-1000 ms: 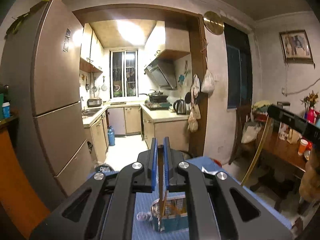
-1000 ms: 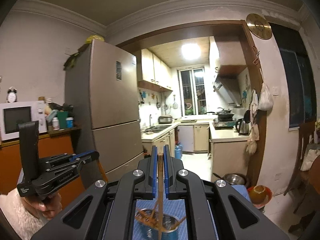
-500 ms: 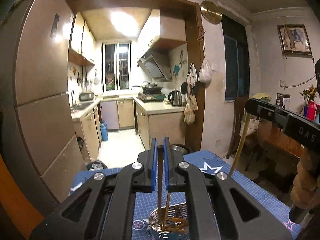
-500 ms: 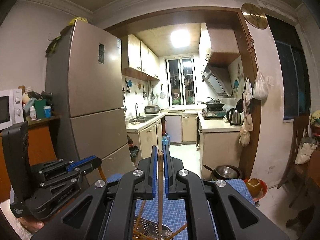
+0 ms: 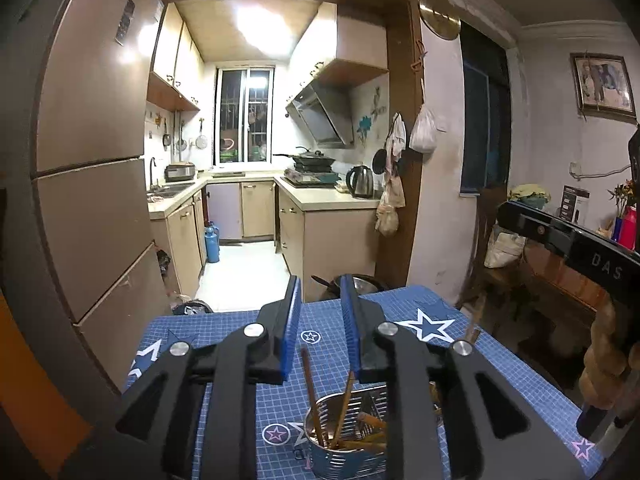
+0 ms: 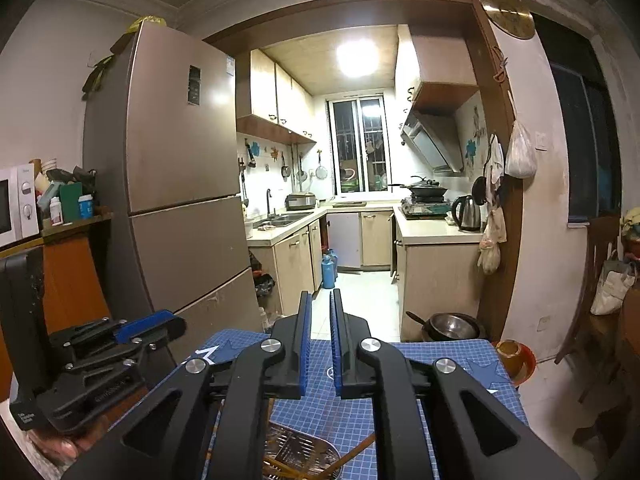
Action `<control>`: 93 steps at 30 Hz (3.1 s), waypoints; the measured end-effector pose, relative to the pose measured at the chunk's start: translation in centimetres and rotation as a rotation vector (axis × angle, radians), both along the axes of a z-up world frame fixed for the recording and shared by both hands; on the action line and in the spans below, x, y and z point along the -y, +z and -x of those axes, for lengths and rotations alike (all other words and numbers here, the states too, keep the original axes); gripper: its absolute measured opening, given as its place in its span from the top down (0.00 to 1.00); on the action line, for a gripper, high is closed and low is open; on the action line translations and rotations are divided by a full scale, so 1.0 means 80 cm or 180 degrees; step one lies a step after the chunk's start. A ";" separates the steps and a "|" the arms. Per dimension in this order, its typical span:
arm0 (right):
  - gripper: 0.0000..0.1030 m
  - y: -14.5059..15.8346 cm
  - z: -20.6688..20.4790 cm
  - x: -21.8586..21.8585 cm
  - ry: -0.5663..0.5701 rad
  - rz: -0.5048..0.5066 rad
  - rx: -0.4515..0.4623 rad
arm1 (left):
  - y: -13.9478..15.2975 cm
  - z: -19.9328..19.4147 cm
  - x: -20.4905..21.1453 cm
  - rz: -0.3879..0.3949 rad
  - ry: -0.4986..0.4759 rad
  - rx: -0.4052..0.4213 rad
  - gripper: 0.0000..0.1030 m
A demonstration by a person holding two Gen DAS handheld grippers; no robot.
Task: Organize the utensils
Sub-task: 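Lower the chopsticks into the silver basket and open both tools, then move both open tools over the last two chopsticks on the cloth, then close the left tool on one chopstick while the right tool grasps the other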
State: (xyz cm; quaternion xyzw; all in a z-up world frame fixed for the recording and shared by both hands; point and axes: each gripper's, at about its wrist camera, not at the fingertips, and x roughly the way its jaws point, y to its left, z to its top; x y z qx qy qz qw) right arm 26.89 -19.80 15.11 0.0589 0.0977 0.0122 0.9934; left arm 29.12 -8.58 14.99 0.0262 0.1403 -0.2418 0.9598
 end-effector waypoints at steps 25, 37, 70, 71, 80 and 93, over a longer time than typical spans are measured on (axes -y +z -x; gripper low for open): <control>0.90 -0.156 0.327 0.032 -0.0012 0.0544 -0.0416 | -0.147 0.289 -0.036 -0.0527 0.0053 0.0176 0.44; 0.85 -0.286 0.386 0.016 0.0126 -0.0027 -0.1148 | -0.273 0.405 0.020 -0.1295 0.0703 0.0074 0.32; 0.76 -0.336 0.432 -0.039 0.0073 0.0026 -0.0867 | -0.277 0.437 -0.025 -0.1055 0.0912 -0.0054 0.64; 0.77 -0.338 0.433 -0.041 0.0057 0.0044 -0.0841 | -0.283 0.434 -0.022 -0.1059 0.0898 -0.0075 0.65; 0.77 -0.354 0.441 -0.070 0.0058 0.0220 -0.0756 | -0.325 0.397 -0.028 -0.0923 0.1116 -0.0457 0.70; 0.81 -0.378 0.408 -0.091 -0.0225 0.0439 -0.0891 | -0.337 0.396 -0.037 -0.0555 0.1164 -0.0287 0.71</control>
